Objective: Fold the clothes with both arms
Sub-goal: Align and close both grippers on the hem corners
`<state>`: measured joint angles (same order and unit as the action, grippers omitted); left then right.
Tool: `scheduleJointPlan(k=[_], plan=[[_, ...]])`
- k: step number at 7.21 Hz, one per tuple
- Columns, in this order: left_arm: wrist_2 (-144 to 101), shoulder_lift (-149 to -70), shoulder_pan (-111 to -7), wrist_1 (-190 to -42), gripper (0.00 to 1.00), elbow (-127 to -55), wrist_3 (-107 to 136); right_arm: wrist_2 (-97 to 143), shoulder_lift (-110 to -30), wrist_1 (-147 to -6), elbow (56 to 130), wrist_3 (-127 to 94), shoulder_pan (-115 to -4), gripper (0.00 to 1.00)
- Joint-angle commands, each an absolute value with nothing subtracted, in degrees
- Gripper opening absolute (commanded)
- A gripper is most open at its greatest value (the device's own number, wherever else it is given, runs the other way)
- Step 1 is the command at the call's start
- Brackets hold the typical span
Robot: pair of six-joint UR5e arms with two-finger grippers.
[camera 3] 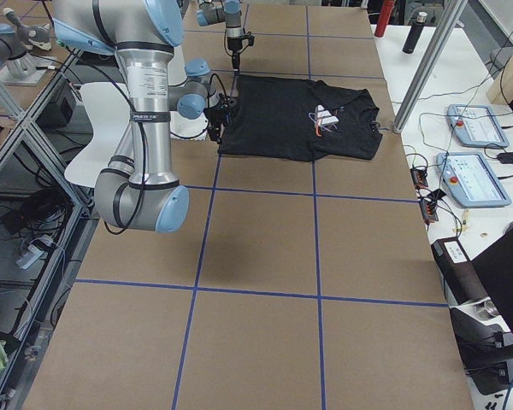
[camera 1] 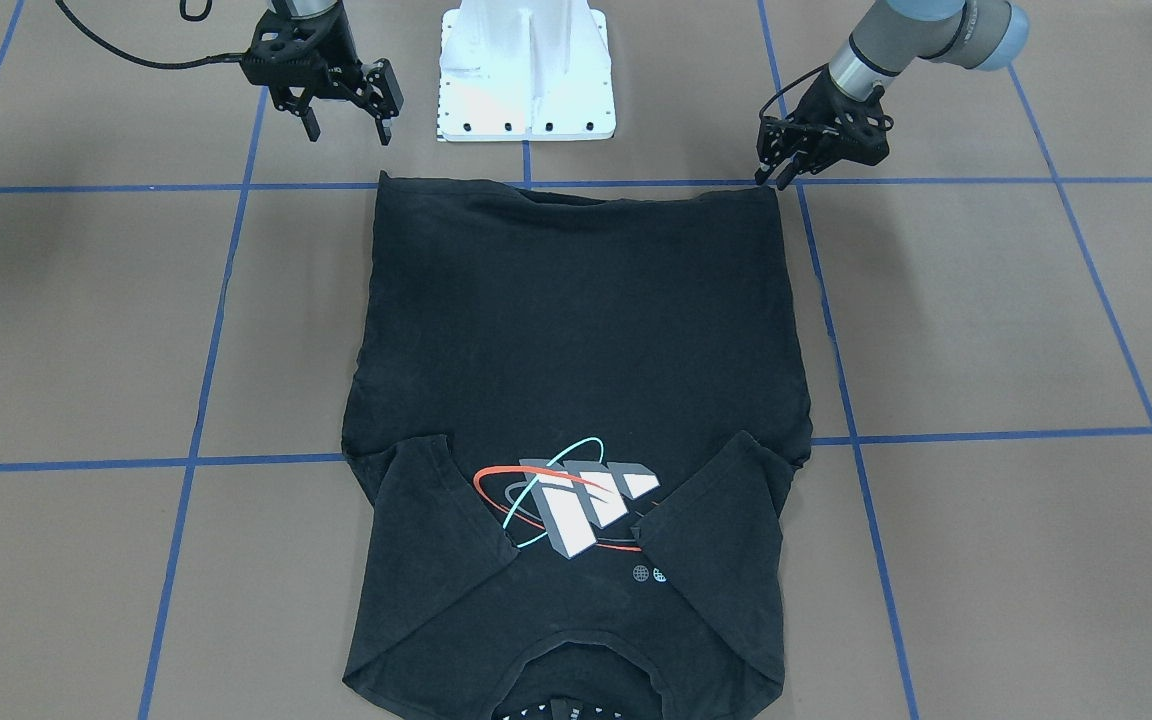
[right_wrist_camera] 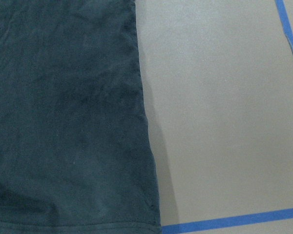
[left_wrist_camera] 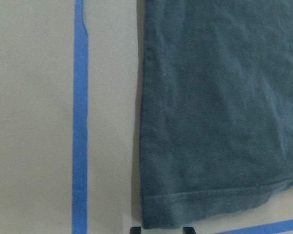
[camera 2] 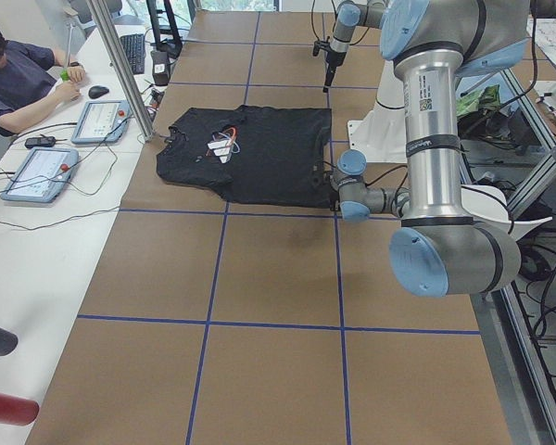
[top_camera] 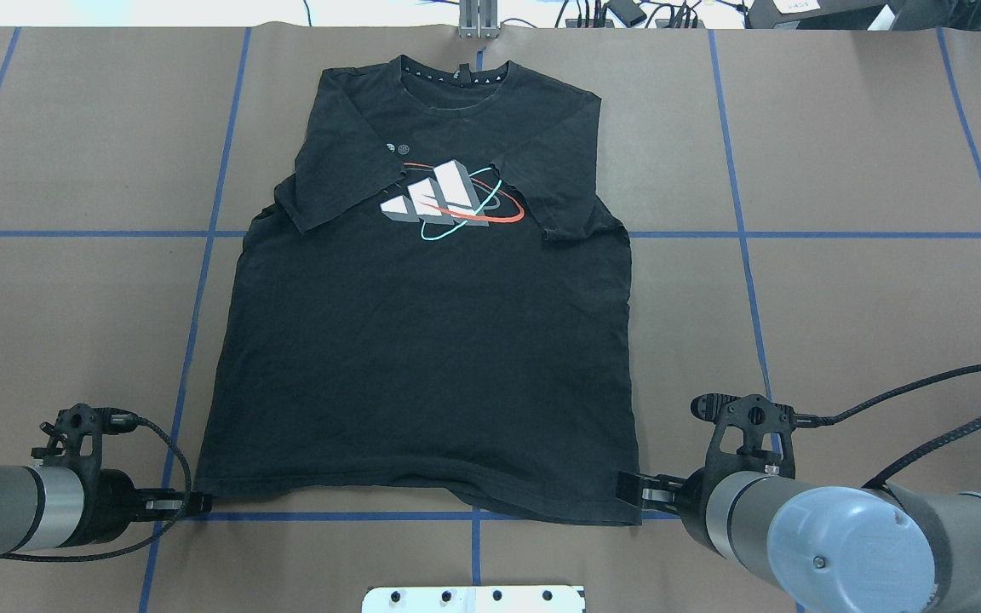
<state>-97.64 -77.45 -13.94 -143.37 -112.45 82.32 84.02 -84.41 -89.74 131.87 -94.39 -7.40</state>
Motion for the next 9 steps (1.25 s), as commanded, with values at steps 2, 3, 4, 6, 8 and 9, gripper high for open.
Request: scheduleJointPlan(k=[2,3,4,6,8,9], plan=[[-97.73,-78.04,-13.8,-143.35,0.4,-111.8,82.18,83.94,-84.46,-89.74,131.75,-94.39,-7.3,1.0],[-97.73,-78.13,-13.8,-143.26,0.31,-111.8,82.18,83.94,-84.46,-89.74,131.75,-94.39,-7.21,1.0],[-97.65,-78.13,-13.89,-143.26,0.1,-111.8,82.18,84.02,-84.46,-89.74,131.75,-94.31,-7.21,1.0],[-97.65,-77.87,-14.06,-143.35,0.0,-112.23,82.18,84.02,-84.46,-89.82,131.57,-94.39,-7.12,1.0],[-97.56,-77.78,-14.15,-143.35,0.0,-112.76,82.18,83.59,-84.38,-89.74,129.92,-94.83,-6.42,1.0],[-97.56,-77.78,-14.15,-143.35,0.0,-112.76,82.26,81.84,-83.94,-89.56,128.25,-96.31,-5.02,1.0]])
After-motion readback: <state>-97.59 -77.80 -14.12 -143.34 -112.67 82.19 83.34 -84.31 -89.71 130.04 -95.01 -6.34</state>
